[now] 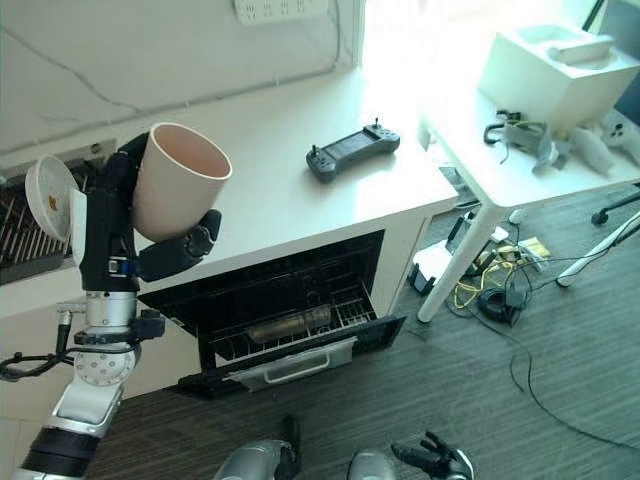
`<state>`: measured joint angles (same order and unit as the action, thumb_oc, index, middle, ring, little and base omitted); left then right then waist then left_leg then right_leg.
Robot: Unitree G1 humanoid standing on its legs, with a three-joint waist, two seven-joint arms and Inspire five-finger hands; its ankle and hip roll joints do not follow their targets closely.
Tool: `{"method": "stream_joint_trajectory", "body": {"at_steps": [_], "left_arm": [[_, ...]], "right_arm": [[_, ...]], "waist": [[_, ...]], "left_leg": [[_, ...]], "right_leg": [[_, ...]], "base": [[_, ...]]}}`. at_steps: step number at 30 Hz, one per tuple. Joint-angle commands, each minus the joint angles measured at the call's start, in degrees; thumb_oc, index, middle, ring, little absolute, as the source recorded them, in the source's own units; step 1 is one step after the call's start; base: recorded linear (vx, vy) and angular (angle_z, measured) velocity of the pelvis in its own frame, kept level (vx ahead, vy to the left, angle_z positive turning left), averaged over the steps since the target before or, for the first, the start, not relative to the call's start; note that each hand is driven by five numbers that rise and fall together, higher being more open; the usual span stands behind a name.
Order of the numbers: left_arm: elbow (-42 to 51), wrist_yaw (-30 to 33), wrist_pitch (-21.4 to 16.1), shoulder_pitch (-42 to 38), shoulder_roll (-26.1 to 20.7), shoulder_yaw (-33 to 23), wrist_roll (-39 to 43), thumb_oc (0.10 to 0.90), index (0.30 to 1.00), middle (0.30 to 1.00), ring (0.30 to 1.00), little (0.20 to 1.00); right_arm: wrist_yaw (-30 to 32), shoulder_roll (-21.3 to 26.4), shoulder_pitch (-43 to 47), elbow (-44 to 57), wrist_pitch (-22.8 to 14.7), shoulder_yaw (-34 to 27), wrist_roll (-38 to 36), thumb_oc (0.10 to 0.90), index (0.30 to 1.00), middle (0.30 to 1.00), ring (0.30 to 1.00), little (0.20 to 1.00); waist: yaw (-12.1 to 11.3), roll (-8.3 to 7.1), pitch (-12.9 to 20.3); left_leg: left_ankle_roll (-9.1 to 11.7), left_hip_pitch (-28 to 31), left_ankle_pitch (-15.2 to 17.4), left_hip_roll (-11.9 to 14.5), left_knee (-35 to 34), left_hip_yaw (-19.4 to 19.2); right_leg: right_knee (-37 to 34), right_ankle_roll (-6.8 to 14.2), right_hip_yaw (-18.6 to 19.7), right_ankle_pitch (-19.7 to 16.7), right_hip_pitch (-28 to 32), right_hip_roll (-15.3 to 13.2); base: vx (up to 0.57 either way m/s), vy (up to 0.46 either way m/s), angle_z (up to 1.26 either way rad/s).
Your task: Place the dishes in the dishwasher.
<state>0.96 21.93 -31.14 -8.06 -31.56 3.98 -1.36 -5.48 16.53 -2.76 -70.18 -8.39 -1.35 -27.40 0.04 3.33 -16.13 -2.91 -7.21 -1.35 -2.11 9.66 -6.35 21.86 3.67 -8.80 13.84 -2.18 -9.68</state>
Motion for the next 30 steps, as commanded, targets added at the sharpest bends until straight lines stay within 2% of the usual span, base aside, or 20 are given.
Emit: {"method": "stream_joint_trajectory", "body": {"at_steps": [1, 3, 4, 5, 6, 8, 9, 12, 13, 14, 18, 22, 25, 27, 30], "left_arm": [[5.5, 3.1, -5.3, -4.1, -1.2, -4.9, -1.4, 0.4, 0.3, 0.3, 0.3, 0.3], [5.5, 3.5, -4.9, -3.8, -1.1, -5.0, -1.3, 0.4, 0.3, 0.3, 0.3, 0.3], [5.6, 3.2, -4.3, -3.7, -1.5, -4.8, -0.8, 0.4, 0.3, 0.3, 0.3, 0.3], [5.5, 3.0, -4.2, -4.0, -1.8, -4.3, -0.7, 0.4, 0.3, 0.3, 0.3, 0.3], [5.1, 3.1, -4.4, -4.3, -2.0, -3.9, -0.3, 0.4, 0.3, 0.3, 0.3, 0.3], [4.6, 3.5, -4.5, -4.7, -2.2, -3.6, 0.7, 0.4, 0.3, 0.3, 0.3, 0.3], [4.5, 3.5, -4.6, -4.3, -1.6, -3.8, 2.7, 0.4, 0.3, 0.3, 0.3, 0.3], [4.4, 3.8, -7.1, -2.1, -0.8, -4.8, 4.4, 0.4, 0.3, 0.3, 0.3, 0.3], [5.3, 3.4, -8.0, -0.8, 0.2, -5.6, 4.8, 0.4, 0.3, 0.3, 0.3, 0.3], [6.4, 3.5, -8.9, 0.7, 1.8, -6.2, 5.2, 0.4, 0.3, 0.3, 0.3, 0.3], [6.2, 6.8, -12.2, 2.7, 4.6, -5.9, 3.5, 0.4, 0.3, 0.3, 0.3, 0.3], [5.8, 13.0, -14.3, 3.1, 7.8, -4.3, -0.9, 0.4, 0.3, 0.3, 0.3, 0.3], [4.5, 16.9, -13.4, 1.2, 8.5, -2.1, -2.4, 0.4, 0.3, 0.3, 0.3, 0.3], [3.1, 18.3, -12.5, -0.3, 9.4, -0.8, -3.9, 0.4, 0.3, 0.3, 0.3, 0.3], [2.1, 22.9, -10.9, -0.8, 10.3, 0.6, -7.5, 0.4, 0.3, 0.3, 0.3, 0.3]], "right_arm": [[3.1, 0.5, 0.5, 0.6, -5.5, -1.2, -6.9, 0.8, 0.9, 0.9, 0.9, 0.9], [6.4, 0.1, 0.3, 2.7, -8.0, -2.6, -8.3, 0.8, 0.9, 0.9, 0.9, 0.9], [10.0, -0.4, 0.0, 7.3, -10.7, -4.2, -8.7, 0.8, 0.9, 0.9, 0.9, 0.9], [13.3, -1.0, -0.5, 11.6, -13.5, -4.9, -9.2, 0.8, 0.9, 0.9, 0.9, 0.9], [16.1, -1.2, -0.8, 14.5, -15.3, -5.7, -9.8, 0.8, 0.9, 0.9, 0.9, 0.9], [20.1, -0.8, -1.2, 18.3, -18.8, -6.8, -10.6, 0.8, 0.9, 0.9, 0.9, 0.9], [22.3, -0.7, -1.0, 21.8, -23.4, -8.4, -11.8, 0.8, 0.9, 0.9, 0.9, 0.9], [29.4, -0.3, -0.9, 31.6, -29.3, -11.0, -5.9, 0.8, 0.9, 0.9, 0.9, 0.9], [32.5, 0.0, -0.9, 38.0, -31.5, -12.4, -2.7, 0.8, 0.9, 0.9, 0.9, 0.9], [36.7, 0.4, -0.8, 47.0, -32.6, -13.0, 3.1, 0.8, 0.9, 0.9, 0.9, 0.9], [40.3, 2.4, 0.9, 60.7, -34.2, -11.9, 13.1, 0.8, 0.9, 0.9, 0.9, 0.9], [39.1, 3.2, 2.0, 69.4, -35.5, -7.7, 14.4, 0.8, 0.9, 0.9, 0.9, 0.9], [35.0, 4.2, 2.8, 73.1, -37.2, -3.2, 14.1, 0.8, 0.9, 0.9, 0.9, 0.9], [30.1, 4.4, 3.4, 75.9, -36.7, 0.1, 13.0, 0.8, 0.9, 0.9, 0.9, 0.9], [21.1, 4.5, 4.1, 78.3, -36.0, 4.5, 6.8, 0.8, 0.9, 0.9, 0.9, 0.9]], "waist": [[0.5, 0.43, 3.5], [0.6, 0.59, 3.9], [1.3, 1.2, 3.6], [2.3, 1.93, 3.1], [3.1, 2.1, 2.5], [3.6, 2.16, 2.3], [3.3, 1.63, 2.5], [3.1, 0.81, 2.7], [2.9, 0.39, 3.0], [2.8, -0.13, 3.4], [2.9, -0.71, 4.3], [3.1, -0.92, 5.1], [3.4, -1.0, 5.4], [3.7, -1.03, 5.5], [3.9, -1.21, 5.6]], "left_leg": [[1.5, 1.9, 16.1, 2.1, 7.5, 2.1], [0.9, 2.1, 16.6, 1.6, 7.5, 2.5], [-0.2, 2.9, 17.1, 0.8, 7.5, 4.2], [-1.2, 3.4, 17.6, 0.6, 7.5, 5.5], [-1.8, 3.8, 17.8, 0.3, 7.5, 6.2], [-1.6, 3.9, 17.6, 0.7, 7.5, 6.2], [-0.9, 3.9, 17.5, 1.1, 7.5, 5.3], [-0.1, 4.1, 17.5, 2.2, 7.5, 3.2], [0.1, 3.9, 17.5, 2.5, 7.5, 2.6], [0.5, 3.6, 17.3, 2.8, 7.5, 2.0], [1.2, 3.5, 17.4, 3.5, 7.5, 0.4], [1.6, 3.6, 17.4, 4.0, 7.5, 0.1], [1.6, 4.2, 17.6, 4.1, 7.5, 0.0], [1.7, 4.6, 17.7, 4.2, 7.5, -0.1], [1.9, 5.0, 17.8, 4.3, 7.5, -0.2]], "right_leg": [[-4.7, -0.5, -4.8, 0.8, 1.1, 5.0], [-4.7, -0.5, -4.3, 0.9, 1.5, 5.4], [-4.7, -0.3, -2.7, -0.5, 2.4, 6.5], [-4.6, 0.2, -1.6, -3.7, 2.8, 7.2], [-2.8, 0.5, -0.4, -4.5, 1.8, 7.1], [-4.1, -0.7, -0.2, -2.1, 2.4, 7.4], [-4.7, -0.6, -1.1, -1.0, 2.4, 6.6], [-4.7, -0.1, -1.7, -0.1, 1.8, 5.5], [-4.7, -0.1, -1.7, 0.4, 1.7, 5.3], [-4.7, -0.3, -1.9, 1.1, 1.3, 5.0], [-4.7, -0.5, -2.0, 1.9, 0.6, 4.8], [-4.7, -0.7, -1.9, 1.9, 0.5, 5.0], [-4.7, -0.8, -1.7, 2.0, 0.9, 5.2], [-4.7, -0.9, -1.7, 2.1, 1.2, 5.2], [-4.7, -1.0, -1.5, 2.2, 1.6, 5.2]], "base": [[0.0, 0.083, -0.03], [0.02, 0.09, -0.05], [0.04, 0.079, -0.01], [0.03, 0.052, 0.13], [0.0, -0.011, 0.29], [0.0, -0.13, 0.53], [0.01, -0.202, 0.41], [0.03, -0.172, 0.02], [0.02, -0.186, -0.11], [0.01, -0.176, -0.16], [0.0, -0.078, -0.11], [0.02, -0.031, -0.12], [0.01, -0.002, -0.04], [0.0, 0.0, 0.0], [0.01, 0.01, -0.05]]}}
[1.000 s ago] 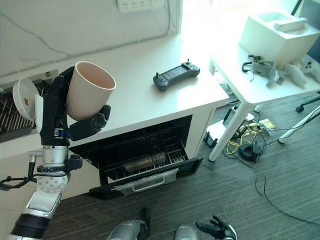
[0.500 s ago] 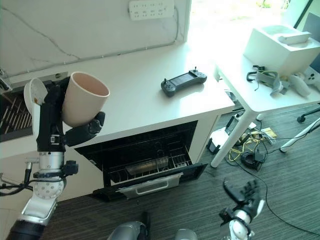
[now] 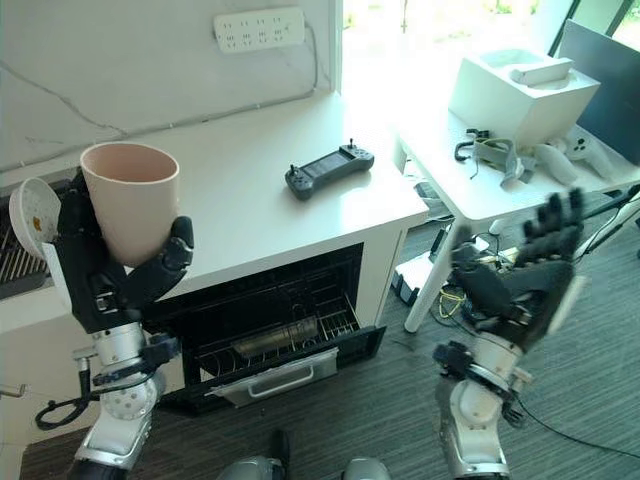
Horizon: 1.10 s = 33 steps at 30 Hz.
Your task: Place the dishes in the dishwasher.
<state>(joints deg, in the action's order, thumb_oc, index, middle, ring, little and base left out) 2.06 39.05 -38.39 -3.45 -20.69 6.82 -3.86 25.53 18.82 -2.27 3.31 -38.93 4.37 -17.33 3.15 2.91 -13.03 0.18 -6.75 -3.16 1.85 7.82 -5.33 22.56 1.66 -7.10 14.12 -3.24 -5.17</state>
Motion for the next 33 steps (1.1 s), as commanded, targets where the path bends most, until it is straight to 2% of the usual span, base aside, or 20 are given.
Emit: {"method": "stream_joint_trajectory", "body": {"at_steps": [1, 3, 4, 5, 10, 15, 18, 25, 26, 28, 33], "left_arm": [[0.5, 7.2, -3.0, -5.8, -0.5, -1.8, -5.9, 0.4, 0.3, 0.3, 0.3, 0.3], [-1.1, 11.9, -1.5, -6.7, 0.2, -0.7, -10.1, 0.4, 0.3, 0.3, 0.3, 0.3], [-1.4, 12.8, -1.1, -6.9, 0.4, -0.5, -11.2, 0.4, 0.3, 0.3, 0.3, 0.3], [-2.2, 15.2, -0.3, -7.3, 0.8, 0.5, -14.5, 0.4, 0.3, 0.3, 0.3, 0.3], [-4.0, 17.4, 2.4, -8.4, 1.0, 4.1, -20.8, 0.4, 0.3, 0.3, 0.3, 0.3], [-9.5, 17.8, 3.6, -9.0, 0.9, 7.4, -22.4, 0.4, 0.3, 0.3, 0.3, 0.3], [-11.6, 19.0, 3.5, -9.2, 1.0, 8.2, -23.2, 0.4, 0.3, 0.3, 0.3, 0.3], [-16.8, 23.9, 0.7, -10.2, 1.8, 9.5, -28.5, 0.4, 0.3, 0.3, 0.3, 0.3], [-17.0, 24.1, 0.6, -10.2, 1.8, 9.6, -28.7, 0.4, 0.3, 0.3, 0.3, 0.3], [-17.4, 24.9, -0.3, -10.4, 1.7, 10.0, -30.0, 0.4, 0.3, 0.3, 0.3, 0.3], [-17.8, 26.6, -1.1, -10.9, 2.0, 10.9, -32.0, 0.4, 0.3, 0.3, 0.3, 0.3]], "right_arm": [[-12.3, 2.3, 3.8, 5.3, -5.0, 0.0, -4.7, 0.8, 0.9, 0.9, 0.9, 0.9], [-21.9, 2.3, 3.9, 7.3, -3.6, 3.6, -10.7, 0.8, 0.9, 0.9, 0.9, 0.9], [-23.7, 2.4, 4.1, 7.8, -2.9, 4.6, -11.9, 0.8, 0.9, 0.9, 0.9, 0.9], [-28.2, 2.3, 4.7, 8.5, -1.4, 7.0, -15.2, 0.8, 0.9, 0.9, 0.9, 0.9], [-35.3, 1.8, 6.6, 9.9, 3.4, 12.2, -21.5, 0.8, 0.9, 0.9, 0.9, 0.9], [-39.7, 0.5, 8.6, 8.8, 9.3, 16.5, -28.9, 0.8, 0.9, 0.9, 0.9, 0.9], [-41.1, -0.3, 9.5, 7.9, 10.7, 17.6, -30.7, 0.8, 0.9, 0.9, 0.9, 0.9], [-42.7, -3.0, 12.9, 6.0, 18.3, 20.6, -36.2, 0.8, 0.9, 0.9, 0.9, 0.9], [-42.9, -3.2, 13.1, 5.8, 18.5, 20.7, -36.4, 0.8, 0.9, 0.9, 0.9, 0.9], [-43.3, -3.8, 13.5, 5.6, 21.5, 21.3, -39.3, 0.8, 0.9, 0.9, 0.9, 0.9], [-41.5, -4.7, 14.7, 4.6, 22.8, 22.1, -39.6, 0.8, 0.9, 0.9, 0.9, 0.9]], "waist": [[0.8, -0.84, 2.6], [0.9, -1.12, 3.0], [0.8, -1.22, 3.1], [0.5, -1.42, 3.3], [-0.7, -1.94, 3.7], [-2.0, -2.31, 4.5], [-2.3, -2.35, 4.7], [-3.6, -2.5, 5.2], [-3.6, -2.51, 5.2], [-3.9, -2.56, 5.3], [-4.2, -2.71, 5.4]], "left_leg": [[-1.2, 4.7, 19.7, 0.3, 9.4, -1.3], [-1.2, 5.0, 19.8, 0.3, 9.4, -1.4], [-1.2, 5.0, 19.8, 0.3, 9.4, -1.5], [-1.2, 5.0, 19.8, 0.4, 9.4, -1.5], [-1.2, 4.9, 20.0, 0.1, 9.4, -1.1], [-1.3, 4.7, 20.1, -0.1, 9.4, -0.9], [-1.2, 4.8, 20.0, 0.0, 9.4, -0.9], [-1.2, 4.9, 19.9, -0.3, 9.4, -0.5], [-1.2, 5.0, 19.9, -0.3, 9.4, -0.5], [-1.3, 5.0, 19.9, -0.3, 9.4, -0.4], [-1.3, 5.1, 19.9, -0.5, 9.4, -0.1]], "right_leg": [[-5.4, 1.0, -3.2, 2.0, 2.7, 0.7], [-5.4, 1.1, -3.1, 2.0, 2.9, 0.7], [-5.4, 1.1, -3.2, 2.0, 3.0, 0.6], [-5.4, 1.1, -3.4, 2.1, 3.0, 0.5], [-5.4, 1.4, -4.0, 2.1, 3.2, 0.1], [-5.4, 1.5, -4.4, 2.0, 3.2, -0.1], [-5.4, 1.5, -4.5, 1.9, 3.3, -0.1], [-5.4, 1.5, -5.0, 1.7, 3.5, -0.3], [-5.4, 1.5, -4.9, 1.7, 3.5, -0.3], [-5.4, 1.5, -5.0, 1.7, 3.6, -0.4], [-5.4, 1.5, -5.0, 1.6, 3.7, -0.3]], "base": [[0.03, 0.019, -0.14], [0.03, 0.021, -0.11], [0.03, 0.015, -0.04], [0.0, 0.0, 0.0], [0.01, -0.006, 0.04], [0.01, -0.015, 0.01], [0.01, -0.018, 0.03], [0.01, -0.005, 0.02], [0.0, 0.0, 0.0], [0.01, -0.001, 0.02], [0.01, 0.003, 0.06]]}}
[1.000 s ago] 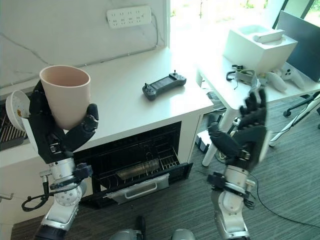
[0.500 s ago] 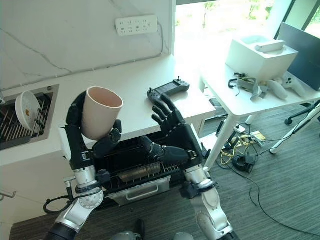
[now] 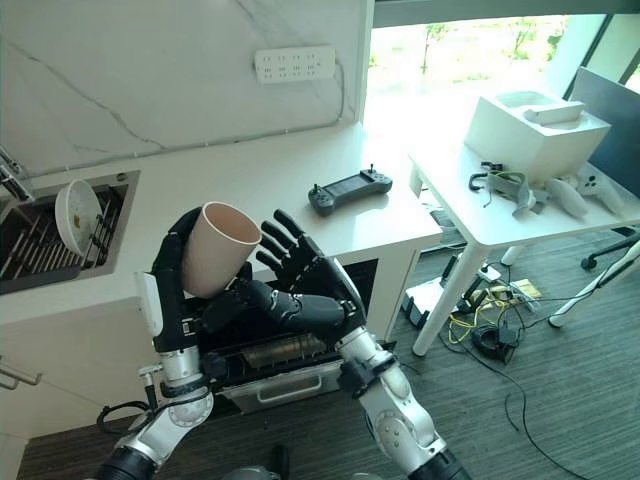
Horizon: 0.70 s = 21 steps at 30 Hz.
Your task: Place the dishes in the dishwasher.
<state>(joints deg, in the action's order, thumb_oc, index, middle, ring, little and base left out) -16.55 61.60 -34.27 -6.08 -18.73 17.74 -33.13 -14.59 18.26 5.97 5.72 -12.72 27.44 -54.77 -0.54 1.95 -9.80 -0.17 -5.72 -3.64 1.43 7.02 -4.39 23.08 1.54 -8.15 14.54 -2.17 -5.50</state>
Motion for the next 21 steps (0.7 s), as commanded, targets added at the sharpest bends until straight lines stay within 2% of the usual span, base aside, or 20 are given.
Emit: {"method": "stream_joint_trajectory", "body": {"at_steps": [1, 11, 21], "left_arm": [[0.6, 4.4, -5.4, -8.4, 0.1, 0.2, -3.0, 0.4, 0.3, 0.3, 0.3, 0.3], [2.0, 4.6, -5.0, -9.4, 0.8, 2.1, -3.7, 0.4, 0.3, 0.3, 0.3, 0.3], [0.6, 2.8, -4.8, -9.6, 1.5, 3.3, -2.4, 0.4, 0.3, 0.3, 0.3, 0.3]], "right_arm": [[-0.9, -4.3, 6.7, 2.0, -3.3, -0.8, -2.2, 0.8, 0.9, 0.9, 0.9, 0.9], [0.8, -5.9, 9.9, 1.8, -0.2, -0.2, -4.9, 0.8, 0.9, 0.9, 0.9, 0.9], [1.5, -6.7, 14.4, 3.3, 1.1, 0.1, -6.2, 0.8, 0.9, 0.9, 0.9, 0.9]], "waist": [[-0.5, -1.74, 2.2], [-1.3, -1.87, 1.9], [-2.2, -2.12, 1.8]], "left_leg": [[-1.0, 4.1, 20.4, -0.1, 10.2, -1.0], [-1.3, 4.1, 20.3, -0.7, 10.2, -0.1], [-1.4, 4.2, 20.4, -1.0, 10.2, 0.4]], "right_leg": [[-5.9, 1.6, -3.9, 1.1, 2.6, 0.0], [-5.9, 1.5, -4.0, 1.0, 2.9, 0.1], [-5.9, 1.4, -4.4, 1.0, 3.2, 0.0]], "base": [[0.0, 0.0, 0.0], [0.0, 0.0, 0.02], [0.0, -0.003, 0.05]]}}
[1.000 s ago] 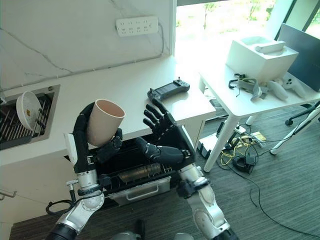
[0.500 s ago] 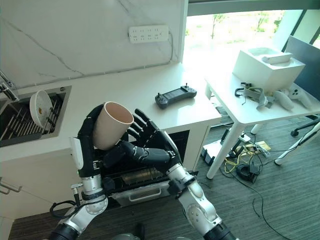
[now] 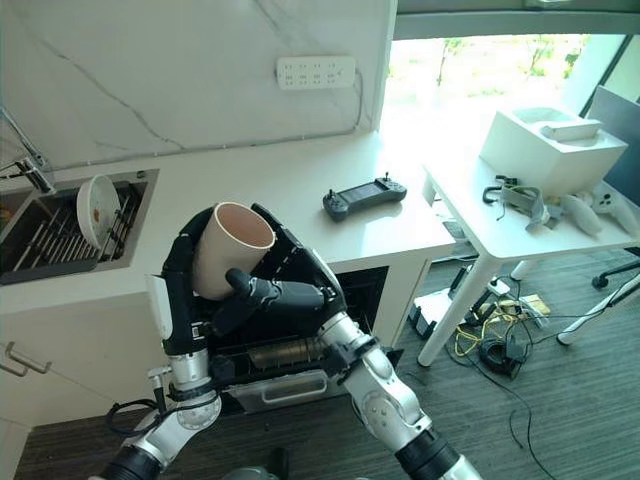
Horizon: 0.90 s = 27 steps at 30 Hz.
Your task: Place the dishes in the dishwasher.
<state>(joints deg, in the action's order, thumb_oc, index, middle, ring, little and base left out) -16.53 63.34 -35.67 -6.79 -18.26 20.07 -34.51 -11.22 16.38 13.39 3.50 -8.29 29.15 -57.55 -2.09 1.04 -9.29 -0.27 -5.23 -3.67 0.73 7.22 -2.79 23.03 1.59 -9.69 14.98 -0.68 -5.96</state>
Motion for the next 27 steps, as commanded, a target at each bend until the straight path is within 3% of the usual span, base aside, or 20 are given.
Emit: {"method": "stream_joint_trajectory", "body": {"at_steps": [1, 12, 17, 21, 27], "left_arm": [[0.4, 1.1, -3.6, -8.8, 1.0, 1.0, -1.1, 0.4, 0.3, 0.3, 0.3, 0.3], [-0.2, 1.4, -3.1, -9.4, 1.5, 2.6, -3.2, 0.4, 0.3, 0.3, 0.3, 0.3], [-1.1, 5.2, -0.8, -10.1, 1.1, 3.3, -7.3, 0.4, 0.3, 0.3, 0.3, 0.3], [-2.4, 9.8, 3.9, -11.6, 0.9, 4.5, -14.3, 0.4, 0.3, 0.3, 0.3, 0.3], [-4.9, 12.3, 5.9, -13.3, 0.7, 6.5, -17.7, 0.4, 0.3, 0.3, 0.3, 0.3]], "right_arm": [[-1.7, -4.6, 7.3, 5.8, -3.1, -1.5, -3.7, 0.8, 0.9, 0.9, 0.9, 0.9], [0.9, -5.8, 11.1, 5.2, 1.1, 0.4, -4.0, 0.8, 0.9, 0.9, 0.9, 0.9], [0.9, -6.7, 12.5, 3.1, 3.2, 2.0, -3.9, 0.8, 0.9, 0.9, 0.9, 0.9], [2.9, -7.9, 14.5, 2.5, 5.1, 3.5, -4.6, 0.8, 0.9, 0.9, 0.9, 0.9], [4.0, -8.8, 16.2, 1.5, 5.5, 4.9, -5.8, 0.8, 0.9, 0.9, 0.9, 0.9]], "waist": [[-0.7, -1.24, 1.2], [-1.7, -1.5, 1.1], [-2.0, -1.61, 1.1], [-2.3, -1.8, 1.0], [-2.4, -1.89, 0.9]], "left_leg": [[-1.3, 3.7, 20.4, -0.4, 10.0, -1.2], [-1.4, 3.7, 20.4, -0.6, 10.0, -0.6], [-1.3, 3.5, 20.3, -0.7, 10.0, -0.3], [-1.3, 3.5, 20.3, -0.8, 10.0, 0.0], [-1.2, 3.5, 20.4, -0.8, 10.0, -0.1]], "right_leg": [[-5.8, 1.4, -2.8, 0.5, 1.7, 0.4], [-5.8, 1.3, -3.0, 0.5, 1.8, 0.5], [-5.8, 1.2, -2.9, 0.5, 1.7, 0.6], [-5.8, 1.1, -2.7, 0.6, 1.7, 0.8], [-5.8, 1.1, -2.7, 0.6, 1.7, 0.9]], "base": [[0.0, -0.006, 0.04], [0.0, -0.004, 0.01], [0.0, 0.0, 0.0], [0.03, -0.001, 0.01], [0.0, 0.0, 0.0]]}}
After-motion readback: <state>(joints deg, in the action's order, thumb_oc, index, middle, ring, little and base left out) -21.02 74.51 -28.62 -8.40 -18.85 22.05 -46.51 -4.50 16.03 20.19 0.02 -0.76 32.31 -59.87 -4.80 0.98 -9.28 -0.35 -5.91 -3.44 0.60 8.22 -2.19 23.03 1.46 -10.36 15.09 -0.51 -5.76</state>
